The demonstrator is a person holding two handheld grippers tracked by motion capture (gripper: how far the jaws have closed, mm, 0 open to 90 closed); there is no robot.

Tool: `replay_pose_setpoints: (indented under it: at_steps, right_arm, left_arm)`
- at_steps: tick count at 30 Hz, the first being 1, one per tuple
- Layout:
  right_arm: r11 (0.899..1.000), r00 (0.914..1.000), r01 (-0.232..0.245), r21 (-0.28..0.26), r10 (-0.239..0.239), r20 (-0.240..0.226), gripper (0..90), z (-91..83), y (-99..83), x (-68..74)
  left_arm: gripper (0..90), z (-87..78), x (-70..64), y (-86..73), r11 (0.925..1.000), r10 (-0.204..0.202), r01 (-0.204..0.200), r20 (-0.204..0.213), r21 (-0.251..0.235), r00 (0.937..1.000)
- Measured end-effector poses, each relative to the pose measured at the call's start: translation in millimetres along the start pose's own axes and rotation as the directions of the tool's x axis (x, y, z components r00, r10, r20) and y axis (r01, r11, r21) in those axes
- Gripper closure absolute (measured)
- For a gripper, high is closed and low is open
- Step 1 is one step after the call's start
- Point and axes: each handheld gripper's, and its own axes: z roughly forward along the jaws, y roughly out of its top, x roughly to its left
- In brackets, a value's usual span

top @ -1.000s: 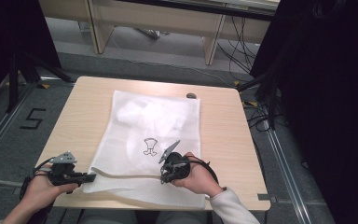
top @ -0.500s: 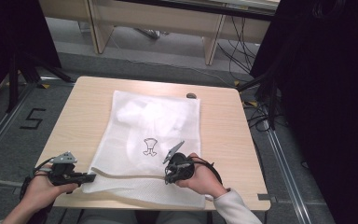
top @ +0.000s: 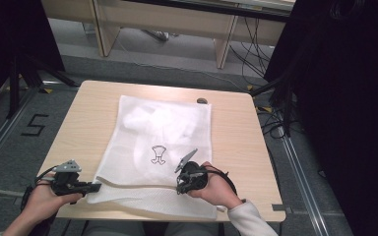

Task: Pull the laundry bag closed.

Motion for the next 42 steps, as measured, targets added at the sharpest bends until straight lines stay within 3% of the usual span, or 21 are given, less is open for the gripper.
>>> replay_pose_setpoints:
  at_steps: [10, 12, 13, 15, 42]
  right_arm:
    - [1.000, 0.9999, -0.010, 0.002, 0.010, 0.000, 82.4, -1.6, -3.8, -1.4]
    - [1.000, 0.9999, -0.015, 0.000, 0.015, 0.006, 82.4, -1.6, -4.8, -1.5]
    - [1.000, 0.9998, -0.014, 0.002, 0.014, 0.012, 82.4, -1.7, -5.2, -1.8]
    - [1.000, 0.9999, -0.012, 0.000, 0.012, 0.003, 82.4, -3.0, -6.0, -2.0]
    - [0.999, 0.9994, -0.034, 0.003, 0.034, 0.010, 82.4, -8.4, -18.9, -6.3]
  left_arm:
    - [85.9, -0.3, 0.2, -0.1, 1.0000, 0.001, -0.001, 0.000, 0.001, 1.0000]
    - [85.9, 0.8, -0.3, -0.8, 0.9998, -0.002, 0.002, -0.003, -0.020, 1.0000]
    - [85.9, -0.5, -0.1, 0.0, 1.0000, 0.003, -0.003, -0.007, 0.001, 1.0000]
    - [85.9, 0.8, -0.3, -0.8, 0.9998, 0.000, 0.000, -0.004, -0.022, 1.0000]
    - [85.9, 0.1, 0.0, -0.4, 0.9998, 0.003, -0.003, -0.003, -0.018, 1.0000]
